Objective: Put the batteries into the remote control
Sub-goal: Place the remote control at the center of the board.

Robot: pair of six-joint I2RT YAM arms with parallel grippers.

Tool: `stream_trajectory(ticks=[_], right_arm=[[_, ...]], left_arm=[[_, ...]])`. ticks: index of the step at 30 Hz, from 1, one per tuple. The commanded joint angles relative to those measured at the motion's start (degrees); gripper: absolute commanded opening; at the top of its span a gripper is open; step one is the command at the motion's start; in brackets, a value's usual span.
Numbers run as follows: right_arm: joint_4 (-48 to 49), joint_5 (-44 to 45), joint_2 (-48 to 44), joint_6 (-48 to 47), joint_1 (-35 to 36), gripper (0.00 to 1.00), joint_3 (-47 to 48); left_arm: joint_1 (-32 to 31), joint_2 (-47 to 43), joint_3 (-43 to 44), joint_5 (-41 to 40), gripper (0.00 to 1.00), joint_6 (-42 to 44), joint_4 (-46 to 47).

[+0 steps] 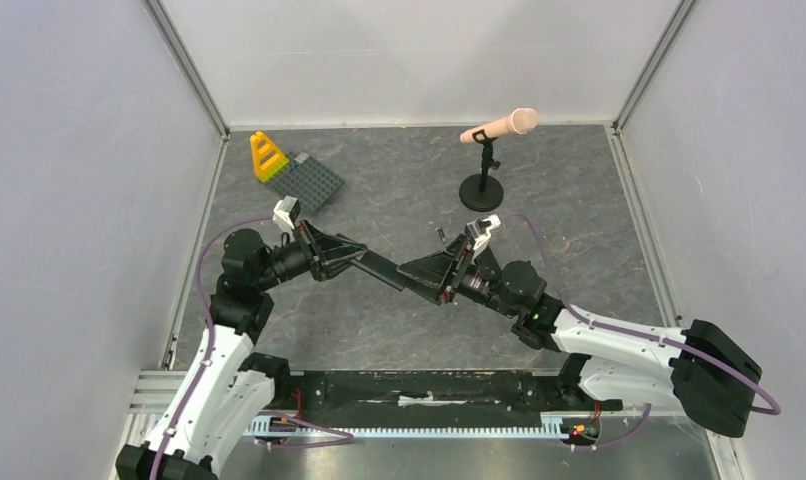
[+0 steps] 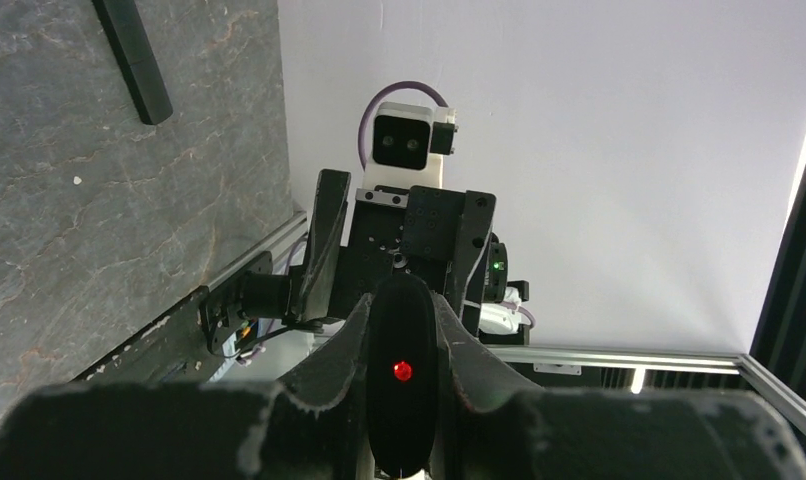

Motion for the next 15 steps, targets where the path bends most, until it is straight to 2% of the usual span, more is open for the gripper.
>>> stream_trajectory(ticks=[1, 4, 11, 15], right_arm=[[5.2, -2.3, 1.7, 0.5, -0.1, 0.74, -1.4], [8.8, -3.5, 4.6, 2.2, 0.0, 0.66, -1.1], [8.4, -4.3, 8.9, 2.6, 0.9, 0.49, 1.7], [8.1, -4.2, 10.6, 2.5, 1.3, 0.42, 2.5]], left_arm=[[-0.2, -1.4, -0.1, 1.4, 0.02, 1.6, 1.0], [-0.2, -1.4, -0.3, 1.6, 0.02, 1.1, 1.0], [-0.2, -1.8, -0.1, 1.9, 0.02, -0.8, 1.7], [-0.2, -2.0, -0.7, 2.4, 0.02, -3.9, 5.1]])
